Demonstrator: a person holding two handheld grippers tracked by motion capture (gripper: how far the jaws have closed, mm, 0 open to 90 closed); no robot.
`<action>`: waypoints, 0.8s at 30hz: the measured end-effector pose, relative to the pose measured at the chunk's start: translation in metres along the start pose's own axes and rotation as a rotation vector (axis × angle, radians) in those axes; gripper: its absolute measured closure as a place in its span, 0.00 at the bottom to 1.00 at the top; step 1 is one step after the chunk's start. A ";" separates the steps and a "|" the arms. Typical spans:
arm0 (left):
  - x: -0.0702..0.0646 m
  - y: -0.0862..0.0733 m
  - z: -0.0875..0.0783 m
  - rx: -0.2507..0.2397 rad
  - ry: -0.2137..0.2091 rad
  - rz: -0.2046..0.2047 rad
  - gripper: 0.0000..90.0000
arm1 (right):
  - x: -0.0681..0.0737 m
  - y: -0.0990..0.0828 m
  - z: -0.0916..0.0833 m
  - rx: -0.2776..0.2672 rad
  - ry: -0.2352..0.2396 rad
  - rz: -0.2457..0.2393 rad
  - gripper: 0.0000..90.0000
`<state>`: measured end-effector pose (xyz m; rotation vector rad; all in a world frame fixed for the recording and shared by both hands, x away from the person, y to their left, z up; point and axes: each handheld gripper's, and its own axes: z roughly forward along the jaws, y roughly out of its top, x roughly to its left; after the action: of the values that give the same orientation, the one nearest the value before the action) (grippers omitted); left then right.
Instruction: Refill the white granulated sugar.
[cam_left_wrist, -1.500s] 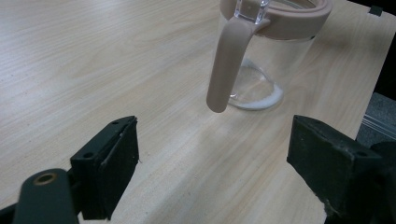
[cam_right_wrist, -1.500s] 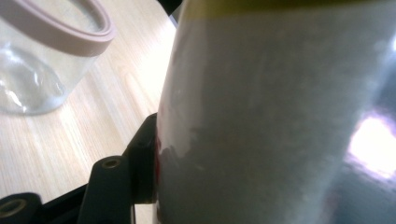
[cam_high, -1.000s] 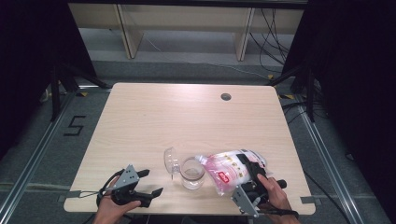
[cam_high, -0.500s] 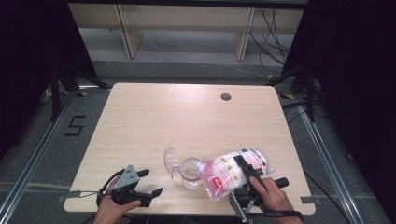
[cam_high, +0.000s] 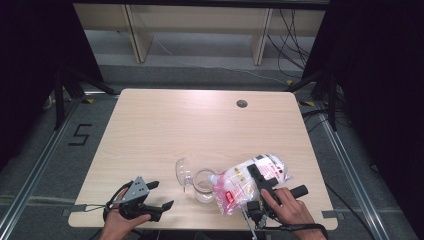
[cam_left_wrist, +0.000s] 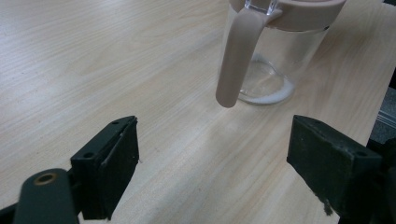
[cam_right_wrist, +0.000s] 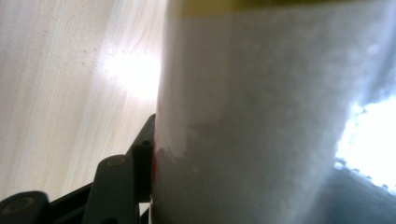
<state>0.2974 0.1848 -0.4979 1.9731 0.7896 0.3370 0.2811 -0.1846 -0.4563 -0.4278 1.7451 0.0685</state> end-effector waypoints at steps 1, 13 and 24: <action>0.000 0.000 0.000 0.002 0.004 0.000 0.18 | 0.000 0.000 0.000 0.001 0.004 -0.005 0.50; 0.001 0.000 -0.001 0.005 0.008 0.022 0.18 | -0.009 0.003 -0.001 0.007 -0.025 -0.128 0.52; 0.001 0.000 0.000 0.001 0.001 0.018 0.18 | -0.011 0.003 -0.003 0.037 -0.005 -0.171 0.53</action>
<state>0.2979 0.1854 -0.4977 1.9817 0.7732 0.3488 0.2793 -0.1799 -0.4455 -0.5473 1.6958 -0.0845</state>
